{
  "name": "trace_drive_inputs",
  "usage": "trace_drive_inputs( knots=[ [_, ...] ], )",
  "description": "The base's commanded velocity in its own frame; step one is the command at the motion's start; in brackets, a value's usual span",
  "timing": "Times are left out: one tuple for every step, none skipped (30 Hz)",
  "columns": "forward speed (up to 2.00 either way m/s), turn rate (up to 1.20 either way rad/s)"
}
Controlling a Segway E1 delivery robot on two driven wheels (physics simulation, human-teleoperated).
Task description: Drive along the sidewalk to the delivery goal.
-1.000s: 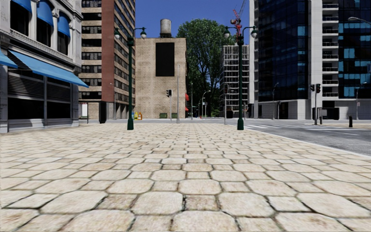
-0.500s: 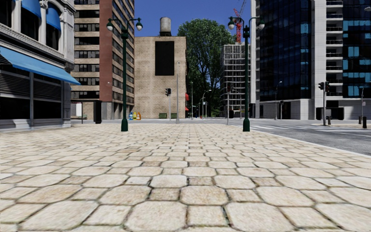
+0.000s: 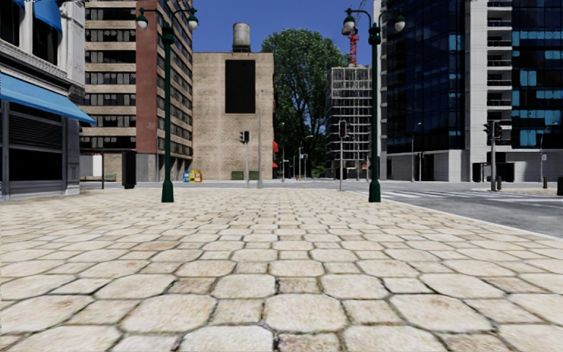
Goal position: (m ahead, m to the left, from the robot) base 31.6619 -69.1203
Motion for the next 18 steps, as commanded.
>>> trace_drive_inputs(
  knots=[
    [2.00, -0.23],
    [2.00, -0.23],
    [2.00, -0.23],
    [2.00, -0.23],
    [2.00, -0.23],
    [2.00, -0.23],
    [2.00, -0.23],
    [2.00, -0.23],
    [2.00, -0.23],
    [2.00, -0.23],
    [2.00, -0.23],
    [2.00, -0.23],
    [2.00, -0.23],
    [2.00, -0.23],
    [2.00, -0.23],
    [2.00, -0.23],
    [2.00, -0.23],
    [2.00, -0.23]
  ],
)
